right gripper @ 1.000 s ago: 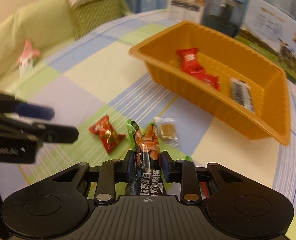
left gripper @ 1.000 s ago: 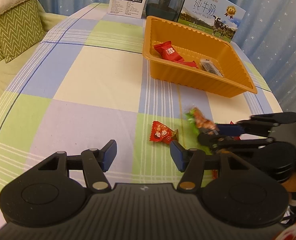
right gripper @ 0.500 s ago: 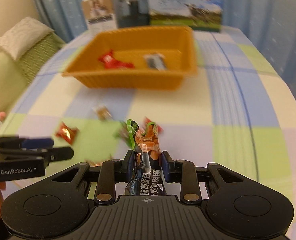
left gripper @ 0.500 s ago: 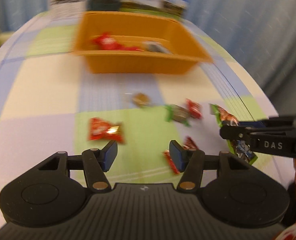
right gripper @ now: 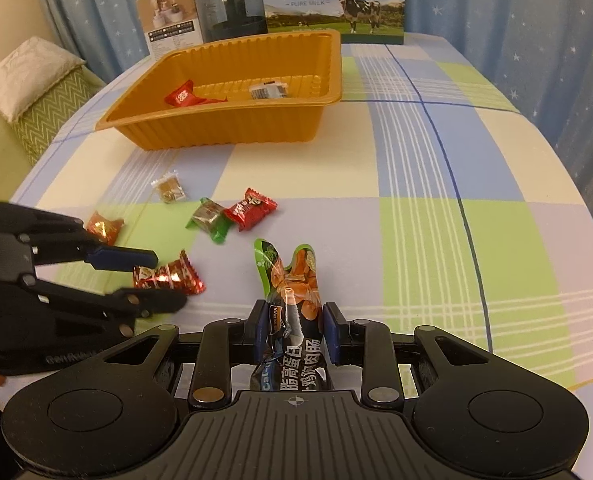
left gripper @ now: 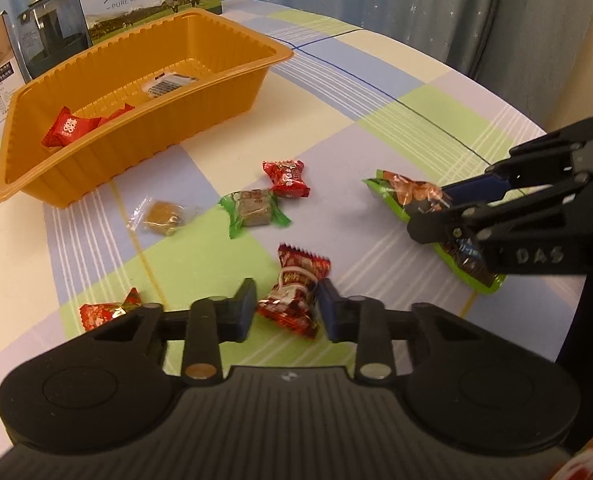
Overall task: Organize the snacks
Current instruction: 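Grasp the brown-red wrapped candy with the left gripper while the right holds the bar, then carry the bar and brown candy over the orange tray and open both grippers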
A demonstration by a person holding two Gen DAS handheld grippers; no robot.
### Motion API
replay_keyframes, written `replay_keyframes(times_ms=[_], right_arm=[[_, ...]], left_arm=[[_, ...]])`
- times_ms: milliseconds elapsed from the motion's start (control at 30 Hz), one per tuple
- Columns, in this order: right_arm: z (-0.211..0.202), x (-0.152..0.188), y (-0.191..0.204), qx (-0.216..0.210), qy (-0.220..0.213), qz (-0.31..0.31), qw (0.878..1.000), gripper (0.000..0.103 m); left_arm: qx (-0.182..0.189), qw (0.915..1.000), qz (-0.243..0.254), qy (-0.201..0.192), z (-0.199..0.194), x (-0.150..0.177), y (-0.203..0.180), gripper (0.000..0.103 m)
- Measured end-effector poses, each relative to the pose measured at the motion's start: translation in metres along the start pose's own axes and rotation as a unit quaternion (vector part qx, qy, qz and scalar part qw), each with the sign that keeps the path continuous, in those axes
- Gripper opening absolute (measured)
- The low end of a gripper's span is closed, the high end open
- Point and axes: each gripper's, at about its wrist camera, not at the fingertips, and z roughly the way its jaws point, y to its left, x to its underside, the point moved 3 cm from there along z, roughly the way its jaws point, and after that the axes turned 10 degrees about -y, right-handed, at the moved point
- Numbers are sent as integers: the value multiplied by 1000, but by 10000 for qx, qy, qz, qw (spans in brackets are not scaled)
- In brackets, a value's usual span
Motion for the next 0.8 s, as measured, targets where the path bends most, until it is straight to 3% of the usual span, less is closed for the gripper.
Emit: replay_keyframes(times_ms=[100,300,567,800], right_arm=[[3,7,2,41,13,-107,9999,30],[1,15,10,147,-136,-446,9988,30],[-2,17,11,252,-221,-292,9990,30],[-18,5,19,161,-377,-188,9990,30]], left_arm=[[-12,10000,-73,30,-2,0,-3,20],[-223,9981,-566,-114,-9,7,-5,19],[-602,9895,-1298,-187,-25,20,-1,18],[-845,9835,-1577,-274,-43,19,8,18]])
